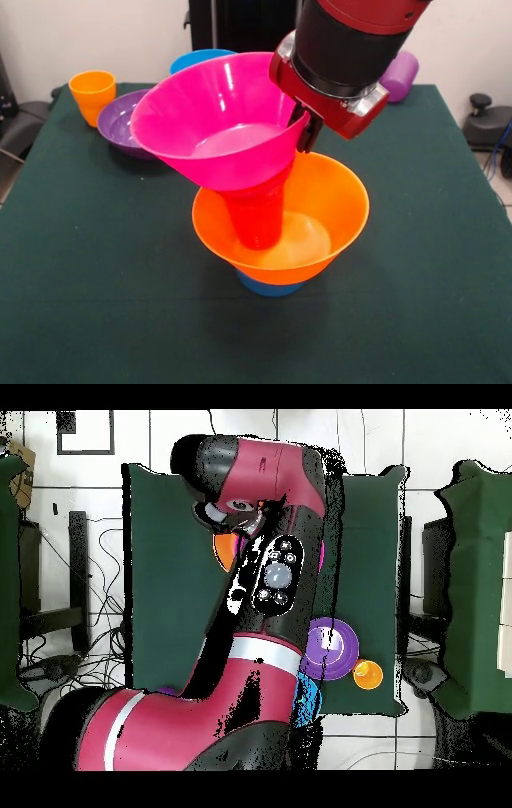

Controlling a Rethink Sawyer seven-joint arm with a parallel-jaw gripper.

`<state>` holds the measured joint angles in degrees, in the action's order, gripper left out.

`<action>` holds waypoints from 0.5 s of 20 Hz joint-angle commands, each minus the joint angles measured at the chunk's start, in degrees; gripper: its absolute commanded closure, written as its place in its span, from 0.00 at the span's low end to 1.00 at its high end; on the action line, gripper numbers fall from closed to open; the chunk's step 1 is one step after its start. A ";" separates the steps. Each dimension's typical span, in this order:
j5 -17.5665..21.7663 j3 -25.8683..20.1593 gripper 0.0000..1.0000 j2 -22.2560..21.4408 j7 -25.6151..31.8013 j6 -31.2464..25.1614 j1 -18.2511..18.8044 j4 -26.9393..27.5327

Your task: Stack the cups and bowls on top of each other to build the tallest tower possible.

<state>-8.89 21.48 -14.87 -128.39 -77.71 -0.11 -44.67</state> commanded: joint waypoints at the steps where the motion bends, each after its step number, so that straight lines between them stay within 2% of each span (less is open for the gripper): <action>1: 0.07 -1.51 1.00 0.53 -11.21 -6.35 -1.35 -1.58; 4: -0.40 -1.10 1.00 1.26 -12.58 -6.26 -1.81 -0.59; 10: 0.00 -0.58 1.00 1.48 -10.84 -5.42 -1.12 -0.86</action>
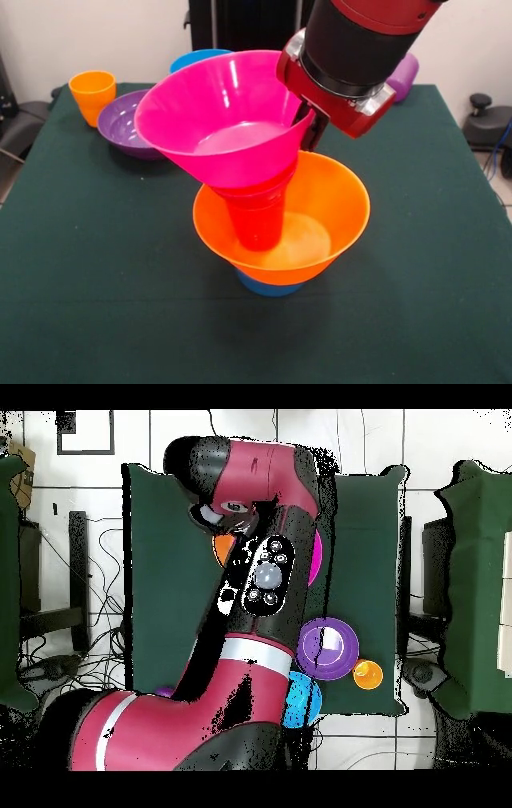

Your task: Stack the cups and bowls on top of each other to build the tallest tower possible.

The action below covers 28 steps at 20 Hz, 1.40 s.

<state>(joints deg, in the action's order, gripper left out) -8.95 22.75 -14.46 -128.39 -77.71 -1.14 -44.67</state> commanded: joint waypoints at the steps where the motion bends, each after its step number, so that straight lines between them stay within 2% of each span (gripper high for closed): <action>1: 0.02 -1.82 1.00 1.15 -10.86 -5.04 -0.06 -1.06; 7: -0.35 -1.38 1.00 1.55 -11.06 -2.98 -0.07 -0.98; 14: -0.69 -1.19 1.00 0.41 -11.71 1.47 -1.21 -3.55; 19: -1.58 -1.63 1.00 0.53 -13.28 2.26 -2.11 -3.04; 28: -4.29 -2.41 1.00 -2.73 -13.01 4.13 -2.34 -5.67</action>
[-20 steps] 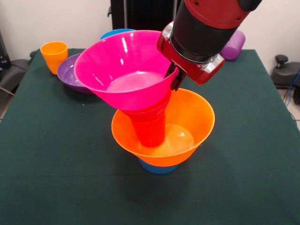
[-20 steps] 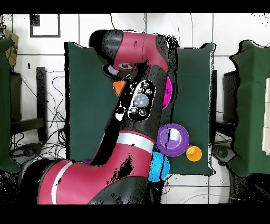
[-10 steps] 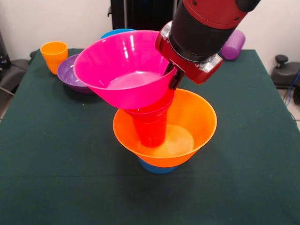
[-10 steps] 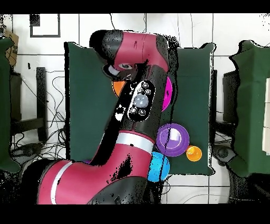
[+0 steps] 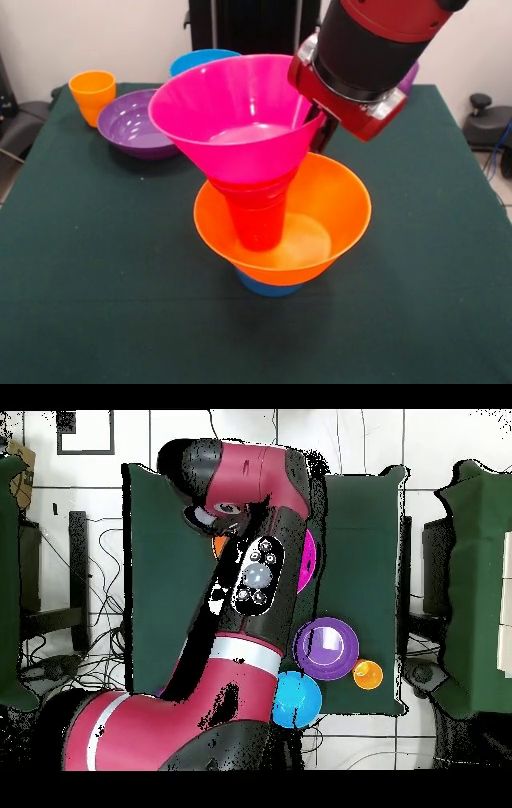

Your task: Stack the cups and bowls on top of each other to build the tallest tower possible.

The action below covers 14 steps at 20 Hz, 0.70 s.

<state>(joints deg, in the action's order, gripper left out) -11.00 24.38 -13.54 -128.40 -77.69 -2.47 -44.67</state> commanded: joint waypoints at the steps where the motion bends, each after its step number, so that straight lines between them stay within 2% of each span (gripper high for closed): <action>1: -2.24 -3.97 1.00 -3.77 -12.65 4.90 -0.79 -6.22; 6: -2.13 -4.13 1.00 -2.79 -10.54 10.15 0.62 -8.55; 14: -2.32 -3.38 1.00 -1.98 -10.04 10.04 0.75 -7.66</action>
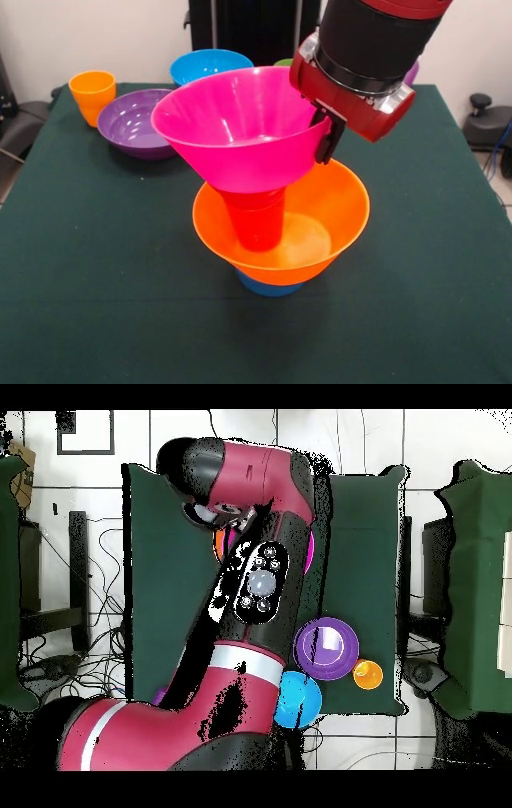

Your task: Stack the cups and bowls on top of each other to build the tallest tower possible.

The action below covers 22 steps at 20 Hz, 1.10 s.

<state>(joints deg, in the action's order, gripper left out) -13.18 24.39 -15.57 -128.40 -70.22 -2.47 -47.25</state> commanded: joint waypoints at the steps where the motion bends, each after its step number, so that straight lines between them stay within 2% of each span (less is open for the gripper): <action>1: -0.14 -3.41 1.00 0.06 -9.93 2.52 0.78 -5.11; 21: -0.11 -3.47 1.00 -0.61 -10.24 1.27 -0.58 -6.27; 22: -0.11 -3.48 0.00 -0.63 -10.17 1.14 -0.56 -6.30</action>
<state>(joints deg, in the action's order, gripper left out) -13.18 24.39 -16.39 -128.40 -69.97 -2.62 -48.33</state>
